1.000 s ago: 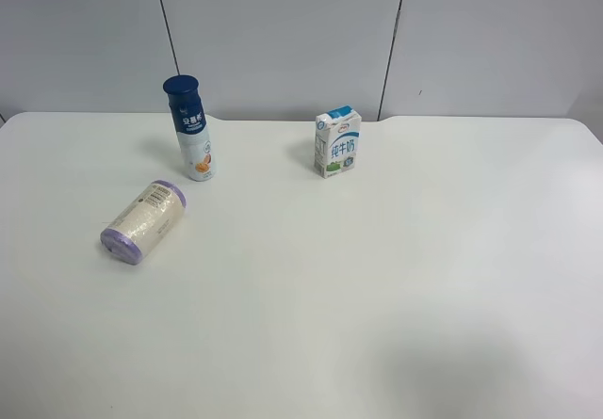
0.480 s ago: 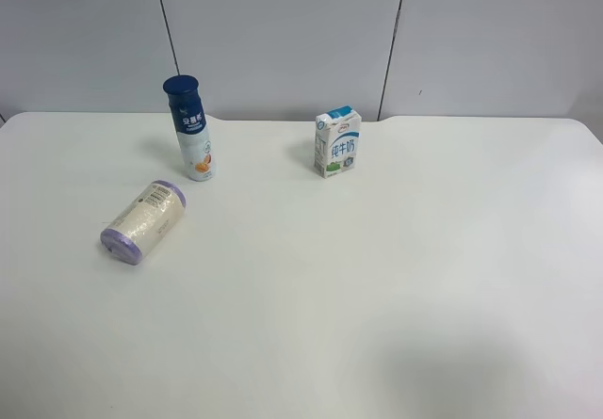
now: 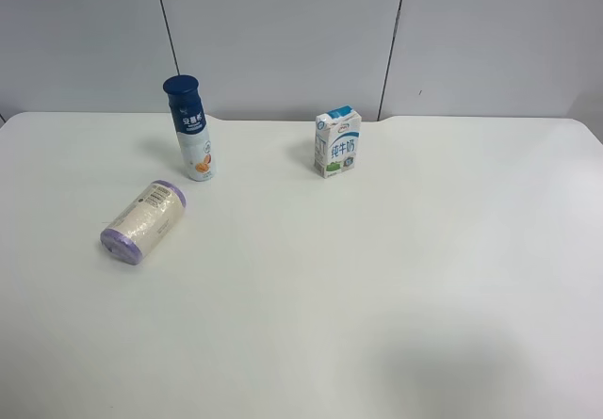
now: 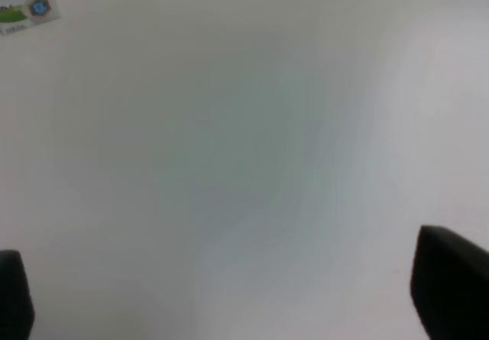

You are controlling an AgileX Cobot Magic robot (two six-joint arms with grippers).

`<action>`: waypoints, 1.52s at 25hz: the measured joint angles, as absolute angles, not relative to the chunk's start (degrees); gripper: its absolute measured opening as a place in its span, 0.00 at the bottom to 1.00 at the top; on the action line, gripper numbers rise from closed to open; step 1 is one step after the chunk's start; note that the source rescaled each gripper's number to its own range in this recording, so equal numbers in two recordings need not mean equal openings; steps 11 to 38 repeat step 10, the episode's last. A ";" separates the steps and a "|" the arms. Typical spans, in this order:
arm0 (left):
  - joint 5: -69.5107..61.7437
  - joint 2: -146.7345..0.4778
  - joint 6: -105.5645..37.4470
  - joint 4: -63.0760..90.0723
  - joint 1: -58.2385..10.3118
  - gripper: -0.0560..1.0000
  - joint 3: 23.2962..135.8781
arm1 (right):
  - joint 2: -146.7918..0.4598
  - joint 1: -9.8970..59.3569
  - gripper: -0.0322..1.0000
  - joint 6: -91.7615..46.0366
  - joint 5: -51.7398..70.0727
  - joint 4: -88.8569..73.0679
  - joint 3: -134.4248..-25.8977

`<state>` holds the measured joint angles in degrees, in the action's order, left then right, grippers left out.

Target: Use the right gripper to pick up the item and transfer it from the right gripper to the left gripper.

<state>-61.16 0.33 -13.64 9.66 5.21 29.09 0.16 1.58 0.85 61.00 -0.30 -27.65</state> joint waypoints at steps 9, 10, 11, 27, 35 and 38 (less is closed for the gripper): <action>-61.16 0.33 -13.71 9.66 5.21 0.99 29.09 | 0.16 1.58 1.00 0.85 61.00 -0.30 -27.65; -61.16 0.33 -13.73 9.66 5.21 0.99 29.09 | 0.16 1.58 1.00 0.85 61.00 -0.30 -27.65; -61.16 0.33 -13.73 9.66 5.21 0.99 29.09 | 0.16 1.58 1.00 0.85 61.00 -0.30 -27.65; -61.16 0.33 -13.73 9.66 5.21 0.99 29.09 | 0.16 1.58 1.00 0.85 61.00 -0.30 -27.65; -61.16 0.33 -13.73 9.66 5.21 0.99 29.09 | 0.16 1.58 1.00 0.85 61.00 -0.30 -27.65; -61.16 0.33 -13.73 9.66 5.21 0.99 29.09 | 0.16 1.58 1.00 0.85 61.00 -0.30 -27.65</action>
